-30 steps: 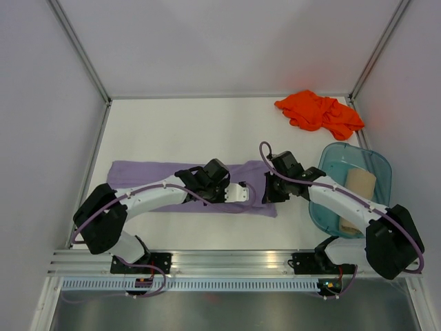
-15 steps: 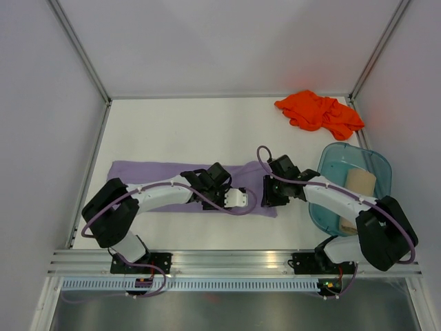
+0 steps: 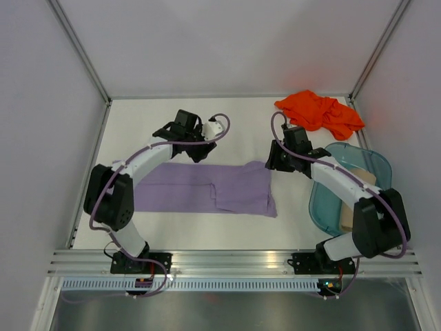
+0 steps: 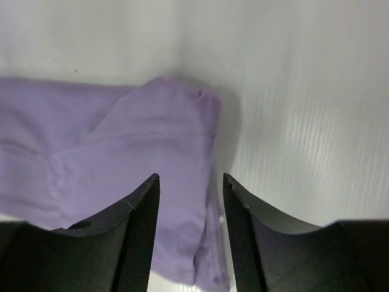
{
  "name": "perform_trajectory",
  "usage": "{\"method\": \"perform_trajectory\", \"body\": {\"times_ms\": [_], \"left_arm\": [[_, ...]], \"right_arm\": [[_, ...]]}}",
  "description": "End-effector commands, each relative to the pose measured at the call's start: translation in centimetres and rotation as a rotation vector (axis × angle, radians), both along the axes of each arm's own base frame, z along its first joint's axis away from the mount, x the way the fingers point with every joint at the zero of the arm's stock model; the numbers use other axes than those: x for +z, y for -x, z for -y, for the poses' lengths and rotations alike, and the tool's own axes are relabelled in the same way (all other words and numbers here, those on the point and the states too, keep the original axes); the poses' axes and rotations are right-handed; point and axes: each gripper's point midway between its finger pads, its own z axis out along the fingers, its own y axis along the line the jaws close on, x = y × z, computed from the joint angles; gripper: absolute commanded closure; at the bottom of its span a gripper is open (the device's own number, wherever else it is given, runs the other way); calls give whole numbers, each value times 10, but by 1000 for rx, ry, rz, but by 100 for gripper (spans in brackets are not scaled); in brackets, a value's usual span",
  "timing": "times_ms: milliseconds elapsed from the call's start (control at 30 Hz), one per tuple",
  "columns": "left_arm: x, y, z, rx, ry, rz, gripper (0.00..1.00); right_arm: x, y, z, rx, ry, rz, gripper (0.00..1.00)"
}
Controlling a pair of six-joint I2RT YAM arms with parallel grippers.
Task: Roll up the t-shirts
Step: Fold the tshirt
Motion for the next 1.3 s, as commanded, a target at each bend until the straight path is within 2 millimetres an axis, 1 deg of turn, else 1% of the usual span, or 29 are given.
{"method": "perform_trajectory", "body": {"times_ms": [0, 33, 67, 100, 133, 167, 233, 267, 333, 367, 433, 467, 600, 667, 700, 733, 767, 833, 867, 933, 967, 1000, 1033, 1067, 1100, 1133, 1200, 1233, 1267], "left_arm": [[-43, -22, -16, 168, -20, -107, 41], [-48, -28, -17, 171, -28, -96, 40], [-54, -33, -23, 192, -46, -88, 40], [-67, -34, -26, 195, -62, -110, 39], [-72, -36, -27, 200, -65, -112, 39], [-84, -37, -33, 213, -79, -134, 39], [-93, -39, -38, 228, -81, -148, 39], [-98, -41, -44, 248, -90, -151, 39], [-108, -46, -53, 287, -99, -159, 42], [-111, -47, -57, 301, -102, -165, 47], [-120, -48, -65, 338, -116, -183, 55], [-124, -49, -71, 364, -142, -178, 60], [-128, -48, -79, 410, -153, -194, 65], [-129, -48, -80, 417, -160, -195, 65], [-129, -47, -81, 415, -158, -196, 65], [-128, -46, -77, 399, -146, -203, 65], [-127, -45, -75, 389, -139, -203, 64], [-123, -44, -70, 365, -114, -206, 62], [-116, -45, -68, 357, -98, -195, 58], [-105, -48, -64, 346, -78, -175, 54], [-93, -50, -64, 345, -67, -153, 51], [-83, -52, -63, 345, -61, -139, 50], [-76, -54, -64, 349, -60, -123, 50], [-60, -56, -65, 354, -49, -91, 49], [-50, -58, -66, 364, -41, -75, 48], [-43, -57, -70, 380, -49, -60, 48], [-19, -57, -75, 408, -27, -21, 46], [-13, -55, -82, 429, -38, -13, 46], [-8, -53, -87, 445, -41, -6, 45]], "right_arm": [[-7, -43, -7, 29, -38, 70, 48], [-9, -46, -13, 52, -49, 68, 47], [-23, -49, -14, 52, -43, 39, 47], [-26, -55, -16, 50, -49, 48, 47], [-31, -59, -14, 39, -51, 45, 47], [-42, -61, -16, 33, -63, 35, 47], [-53, -66, -11, 12, -75, 23, 47], [-64, -66, -10, 0, -84, -4, 48], [-77, -70, -5, -28, -102, -12, 65], [-83, -68, -4, -41, -118, -28, 82], [-87, -73, 1, -63, -139, -20, 96], [-91, -71, 4, -73, -142, -21, 100], [-95, -73, 22, -137, -151, -22, 100], [-91, -78, 22, -132, -164, -8, 100], [-94, -78, 18, -111, -177, -24, 100], [-94, -80, 14, -95, -190, -25, 99], [-89, -87, 10, -79, -202, -15, 93], [-93, -91, 7, -60, -197, -22, 84], [-88, -97, 6, -55, -193, -14, 75], [-83, -103, 9, -60, -169, -7, 69], [-77, -104, 10, -58, -150, -11, 64], [-70, -106, 13, -61, -137, -1, 62], [-55, -109, 19, -84, -110, 32, 59], [-49, -105, 25, -88, -80, 27, 58], [-43, -103, 31, -104, -50, 35, 57], [-31, -92, 38, -118, -17, 34, 56], [-26, -77, 47, -143, 68, 31, 55], [-24, -59, 52, -151, 109, 7, 57], [-25, -48, 51, -156, 153, 2, 58]]}}
